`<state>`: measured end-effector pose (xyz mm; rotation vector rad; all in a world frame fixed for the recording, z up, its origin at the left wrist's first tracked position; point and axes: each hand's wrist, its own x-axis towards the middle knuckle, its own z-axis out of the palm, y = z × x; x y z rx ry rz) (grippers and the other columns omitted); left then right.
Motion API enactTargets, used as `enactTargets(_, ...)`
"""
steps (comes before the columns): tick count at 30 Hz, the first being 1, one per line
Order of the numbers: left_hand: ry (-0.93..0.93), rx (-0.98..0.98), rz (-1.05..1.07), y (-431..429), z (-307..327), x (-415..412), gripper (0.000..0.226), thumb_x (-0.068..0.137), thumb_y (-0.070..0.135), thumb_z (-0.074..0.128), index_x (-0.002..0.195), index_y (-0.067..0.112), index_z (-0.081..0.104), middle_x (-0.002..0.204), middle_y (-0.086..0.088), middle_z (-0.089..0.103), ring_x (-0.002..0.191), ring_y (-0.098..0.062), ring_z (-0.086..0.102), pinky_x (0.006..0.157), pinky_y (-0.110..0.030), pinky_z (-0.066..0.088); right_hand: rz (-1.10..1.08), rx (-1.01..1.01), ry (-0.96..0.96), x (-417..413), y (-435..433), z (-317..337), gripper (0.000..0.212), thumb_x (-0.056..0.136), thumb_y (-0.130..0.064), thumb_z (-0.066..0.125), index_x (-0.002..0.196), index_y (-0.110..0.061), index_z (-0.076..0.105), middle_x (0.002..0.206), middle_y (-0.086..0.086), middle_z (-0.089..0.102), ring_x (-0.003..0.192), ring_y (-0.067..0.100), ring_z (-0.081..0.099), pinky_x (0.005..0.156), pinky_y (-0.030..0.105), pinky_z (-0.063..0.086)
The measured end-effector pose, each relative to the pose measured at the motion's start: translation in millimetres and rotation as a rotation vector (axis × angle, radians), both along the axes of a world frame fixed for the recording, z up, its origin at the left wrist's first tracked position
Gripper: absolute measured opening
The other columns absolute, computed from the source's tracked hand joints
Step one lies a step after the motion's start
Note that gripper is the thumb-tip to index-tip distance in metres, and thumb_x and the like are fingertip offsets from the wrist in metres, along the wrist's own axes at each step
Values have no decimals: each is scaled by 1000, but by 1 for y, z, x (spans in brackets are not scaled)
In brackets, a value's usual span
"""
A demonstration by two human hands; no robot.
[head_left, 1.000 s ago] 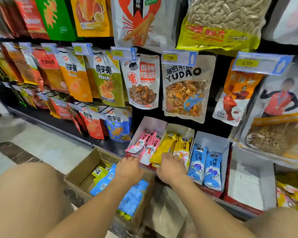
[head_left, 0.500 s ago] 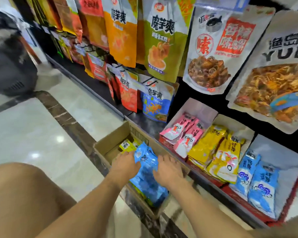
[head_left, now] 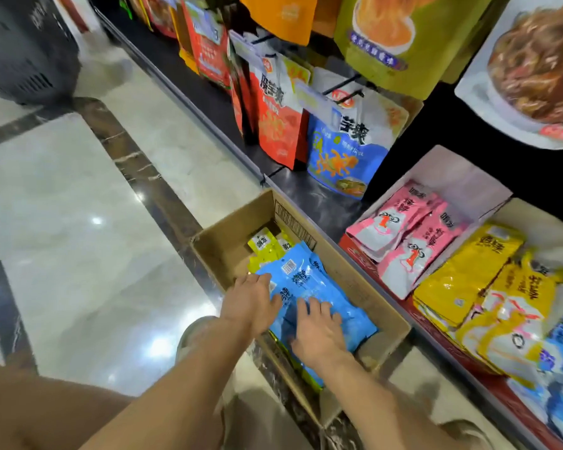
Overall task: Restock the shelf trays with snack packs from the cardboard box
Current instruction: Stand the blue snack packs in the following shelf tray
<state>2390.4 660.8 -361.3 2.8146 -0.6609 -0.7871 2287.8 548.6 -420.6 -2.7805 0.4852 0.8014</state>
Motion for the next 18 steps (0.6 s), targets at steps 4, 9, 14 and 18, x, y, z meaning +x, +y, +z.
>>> enactTargets(4, 12, -8, 21, 7, -10, 10, 58, 99, 44, 42, 149, 17, 36, 147, -7, 46, 134, -30, 40, 107, -39, 38, -2, -87, -19, 2, 9, -18, 78, 89, -39, 60, 154, -16, 23, 141, 11, 39, 129, 35, 35, 100, 48, 33)
enactTargets(9, -6, -60, 82, 15, -15, 17, 58, 98, 46, 44, 149, 18, 38, 143, -6, 51, 129, -30, 45, 104, -39, 41, -39, -174, -155, 7, 24, -32, 57, 63, -26, 82, 114, -9, 64, 94, 13, 56, 87, 33, 48, 71, 44, 40)
enactTargets(14, 8, -97, 128, 16, -15, 16, 57, 97, 43, 46, 148, 18, 39, 142, -8, 51, 130, -29, 44, 104, -39, 42, -35, -170, -182, 5, 31, -23, 35, 64, -14, 76, 96, -10, 62, 90, 14, 55, 83, 33, 50, 69, 46, 42)
enactTargets(18, 17, -126, 133, 11, -10, 11, 56, 98, 42, 45, 149, 18, 38, 143, -7, 50, 131, -29, 42, 105, -40, 42, -74, -125, -194, 5, 22, -15, 23, 74, -8, 72, 95, -12, 63, 94, 11, 58, 88, 32, 55, 70, 45, 46)
